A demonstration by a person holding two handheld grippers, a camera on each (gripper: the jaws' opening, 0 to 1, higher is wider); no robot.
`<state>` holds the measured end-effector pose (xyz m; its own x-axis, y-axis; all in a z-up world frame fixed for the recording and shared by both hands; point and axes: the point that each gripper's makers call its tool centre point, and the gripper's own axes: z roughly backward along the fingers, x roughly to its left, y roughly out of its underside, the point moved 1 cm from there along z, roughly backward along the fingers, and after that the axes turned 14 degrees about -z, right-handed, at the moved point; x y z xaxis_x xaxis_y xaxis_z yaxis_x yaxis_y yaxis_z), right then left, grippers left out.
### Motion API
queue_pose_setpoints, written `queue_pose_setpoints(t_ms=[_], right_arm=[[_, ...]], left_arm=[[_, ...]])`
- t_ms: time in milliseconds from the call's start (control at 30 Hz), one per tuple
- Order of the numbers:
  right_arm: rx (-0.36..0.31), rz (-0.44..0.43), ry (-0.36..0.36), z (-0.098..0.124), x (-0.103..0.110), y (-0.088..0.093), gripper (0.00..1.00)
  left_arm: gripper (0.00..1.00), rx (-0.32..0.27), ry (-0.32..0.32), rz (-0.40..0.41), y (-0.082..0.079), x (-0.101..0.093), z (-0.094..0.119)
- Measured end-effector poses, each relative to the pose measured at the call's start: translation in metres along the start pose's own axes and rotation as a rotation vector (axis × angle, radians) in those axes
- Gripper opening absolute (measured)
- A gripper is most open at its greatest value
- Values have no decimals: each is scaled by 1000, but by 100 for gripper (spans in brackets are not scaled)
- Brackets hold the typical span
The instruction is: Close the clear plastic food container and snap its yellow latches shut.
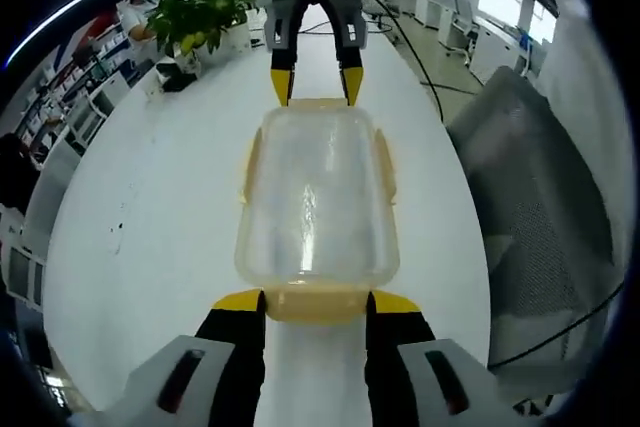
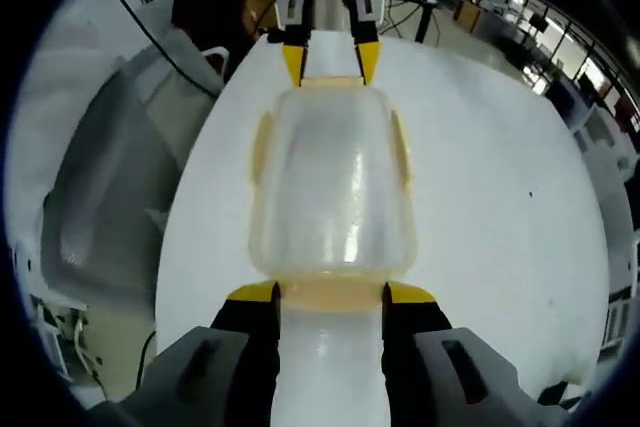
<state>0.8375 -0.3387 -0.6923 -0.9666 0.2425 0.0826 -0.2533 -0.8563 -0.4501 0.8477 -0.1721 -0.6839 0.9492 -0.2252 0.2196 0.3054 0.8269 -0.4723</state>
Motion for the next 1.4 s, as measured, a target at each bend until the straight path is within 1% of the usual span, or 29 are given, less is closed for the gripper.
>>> queue_pose_setpoints(t_ms=[233, 533, 733, 867, 1133, 1233, 1400], right_arm=[[21, -27, 5, 6, -3, 22, 36], [51, -49, 8, 8, -7, 41, 36], [65, -60, 6, 6, -11, 51, 36], [80, -62, 6, 2, -12, 55, 36], [78, -57, -6, 3, -10, 53, 36], [72, -60, -14, 2, -9, 51, 36], [80, -62, -12, 1, -10, 53, 37]], left_arm=[[33, -10, 16, -25, -14, 9, -22], [33, -10, 38, -35, -20, 13, -41], [33, -17, 44, -43, -25, 16, -49], [33, -20, 48, -42, -27, 17, -50], [33, -22, 50, -40, -28, 13, -45], [33, -19, 59, -35, -25, 10, -47], [33, -29, 56, -29, -27, 10, -48]])
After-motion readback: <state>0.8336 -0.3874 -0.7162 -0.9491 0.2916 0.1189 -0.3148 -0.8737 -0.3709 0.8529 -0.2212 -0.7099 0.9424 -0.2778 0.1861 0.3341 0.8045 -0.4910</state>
